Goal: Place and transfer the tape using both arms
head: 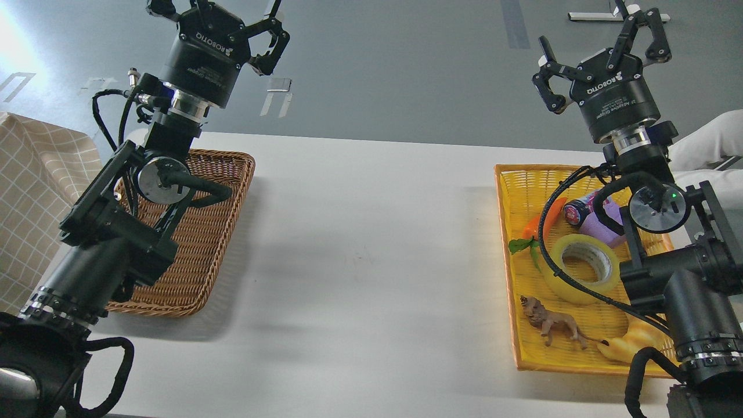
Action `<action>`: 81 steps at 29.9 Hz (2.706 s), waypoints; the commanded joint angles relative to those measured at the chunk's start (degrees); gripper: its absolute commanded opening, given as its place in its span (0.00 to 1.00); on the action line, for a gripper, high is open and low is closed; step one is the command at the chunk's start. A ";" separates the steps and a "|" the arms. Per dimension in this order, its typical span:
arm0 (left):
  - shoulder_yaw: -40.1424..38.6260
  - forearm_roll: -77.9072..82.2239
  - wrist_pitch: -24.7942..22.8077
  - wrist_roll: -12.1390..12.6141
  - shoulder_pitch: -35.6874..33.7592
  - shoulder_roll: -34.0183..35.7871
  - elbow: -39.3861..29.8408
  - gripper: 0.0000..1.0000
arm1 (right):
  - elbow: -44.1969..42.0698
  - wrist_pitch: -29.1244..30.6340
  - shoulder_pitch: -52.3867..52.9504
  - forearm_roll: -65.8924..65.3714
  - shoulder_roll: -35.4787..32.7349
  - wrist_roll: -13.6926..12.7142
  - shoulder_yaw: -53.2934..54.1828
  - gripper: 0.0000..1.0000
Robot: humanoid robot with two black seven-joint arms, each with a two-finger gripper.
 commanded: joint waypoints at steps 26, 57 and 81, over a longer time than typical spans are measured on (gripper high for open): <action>0.18 -0.01 0.00 0.00 -0.03 0.02 0.00 0.98 | 0.10 0.00 0.34 0.01 0.01 -0.01 -0.08 1.00; 0.18 -0.01 0.00 0.00 -0.03 -0.07 -0.09 0.98 | 0.37 0.00 0.43 0.01 -0.07 -0.01 -0.25 1.00; 0.18 -0.01 0.00 0.00 -0.03 -0.24 -0.09 0.98 | 0.19 0.00 0.51 0.01 -0.07 -0.01 -0.25 1.00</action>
